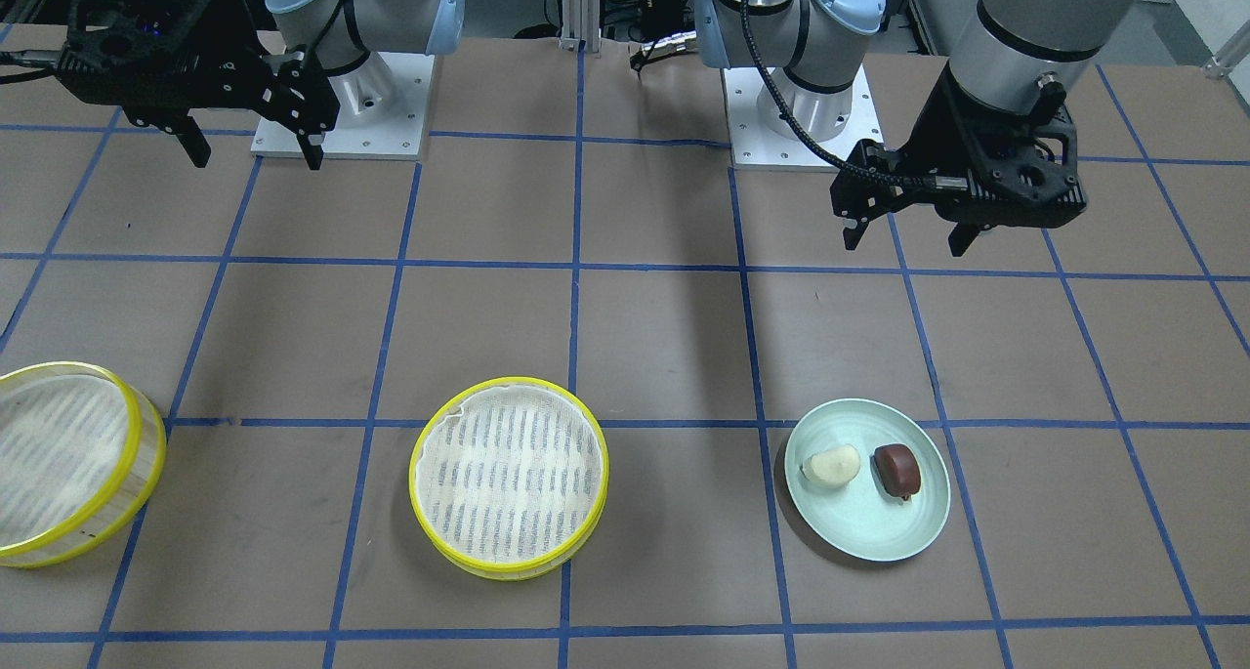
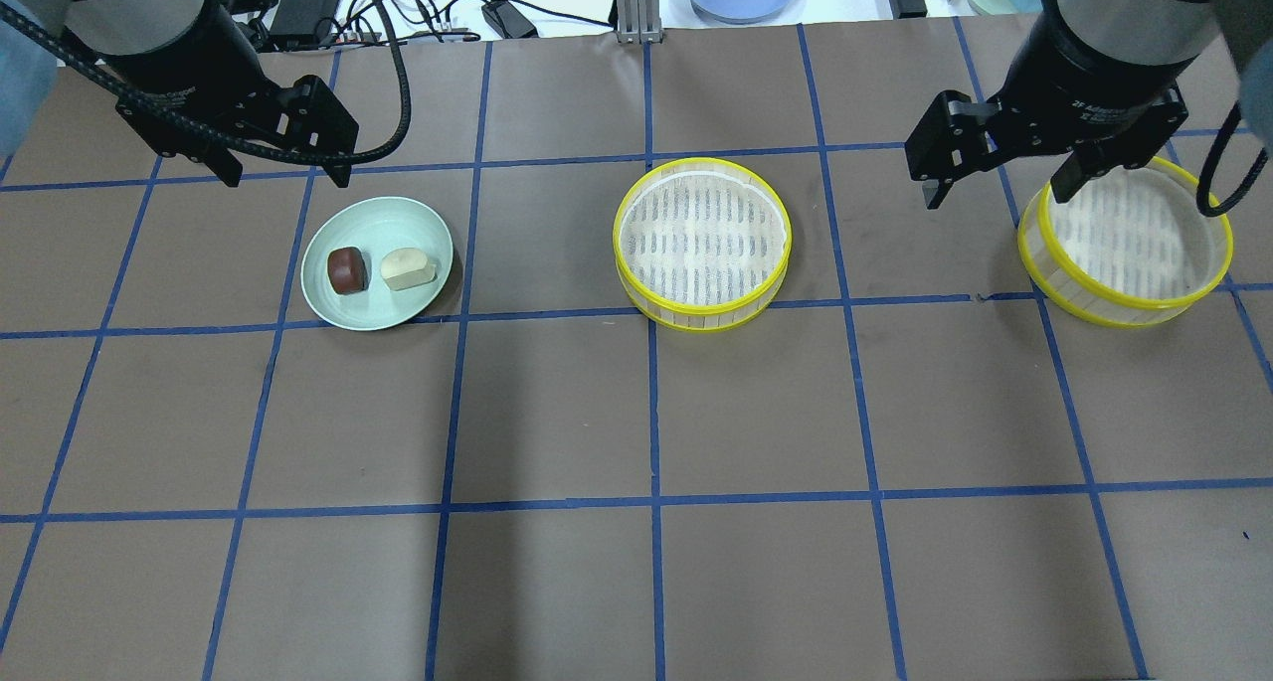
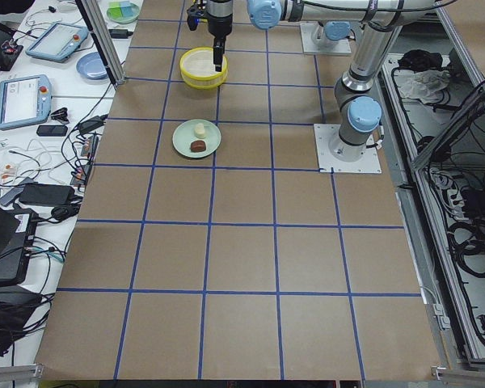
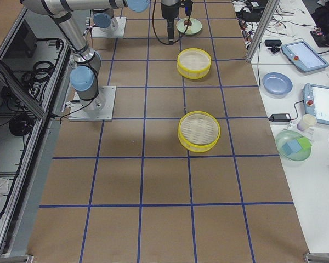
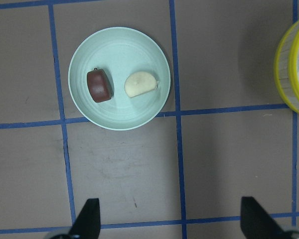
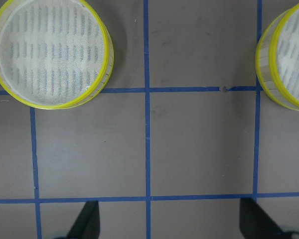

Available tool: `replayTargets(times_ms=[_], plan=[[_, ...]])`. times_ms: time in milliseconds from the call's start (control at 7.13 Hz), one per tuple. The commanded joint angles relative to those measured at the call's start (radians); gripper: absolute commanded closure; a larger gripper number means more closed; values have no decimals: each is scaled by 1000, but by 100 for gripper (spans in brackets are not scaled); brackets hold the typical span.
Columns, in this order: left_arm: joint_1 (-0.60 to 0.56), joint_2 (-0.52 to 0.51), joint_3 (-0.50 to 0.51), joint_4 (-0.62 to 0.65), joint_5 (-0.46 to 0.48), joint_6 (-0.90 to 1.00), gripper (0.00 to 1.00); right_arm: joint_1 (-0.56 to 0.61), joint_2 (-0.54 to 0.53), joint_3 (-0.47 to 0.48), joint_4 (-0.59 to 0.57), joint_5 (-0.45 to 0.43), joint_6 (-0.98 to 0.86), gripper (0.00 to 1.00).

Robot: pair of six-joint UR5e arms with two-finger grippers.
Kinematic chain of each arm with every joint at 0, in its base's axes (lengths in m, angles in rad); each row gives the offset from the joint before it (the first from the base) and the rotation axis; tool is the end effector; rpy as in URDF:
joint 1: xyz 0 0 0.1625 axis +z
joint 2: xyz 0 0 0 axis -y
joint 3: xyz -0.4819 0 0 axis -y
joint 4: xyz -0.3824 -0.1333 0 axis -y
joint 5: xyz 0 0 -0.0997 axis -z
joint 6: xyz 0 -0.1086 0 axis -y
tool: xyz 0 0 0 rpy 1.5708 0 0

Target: Stack buns with steamer

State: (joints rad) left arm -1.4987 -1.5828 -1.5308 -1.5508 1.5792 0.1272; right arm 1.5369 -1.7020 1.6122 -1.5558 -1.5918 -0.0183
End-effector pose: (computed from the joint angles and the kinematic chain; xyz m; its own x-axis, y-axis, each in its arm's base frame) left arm -0.0965 -0.5011 0.5514 -0.9984 0.0545 -0.0144 0.0551 0.9974 -0.0465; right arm 0.1165 -0.4295 0.5737 -0.9996 0.0172 0.0223 0.0155 0.9971 -0.0743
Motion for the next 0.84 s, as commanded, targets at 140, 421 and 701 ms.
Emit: replayTargets(times_ms=[140, 421, 701], plan=[[8, 3, -3, 0, 1, 0, 0, 0, 1, 2, -7, -5, -11, 0], [21, -28, -3, 12, -2, 2, 0, -14, 86, -3, -88, -7, -81, 0], [43, -86, -20, 72, -1, 91, 0, -148, 153, -11, -233, -4, -242, 0]])
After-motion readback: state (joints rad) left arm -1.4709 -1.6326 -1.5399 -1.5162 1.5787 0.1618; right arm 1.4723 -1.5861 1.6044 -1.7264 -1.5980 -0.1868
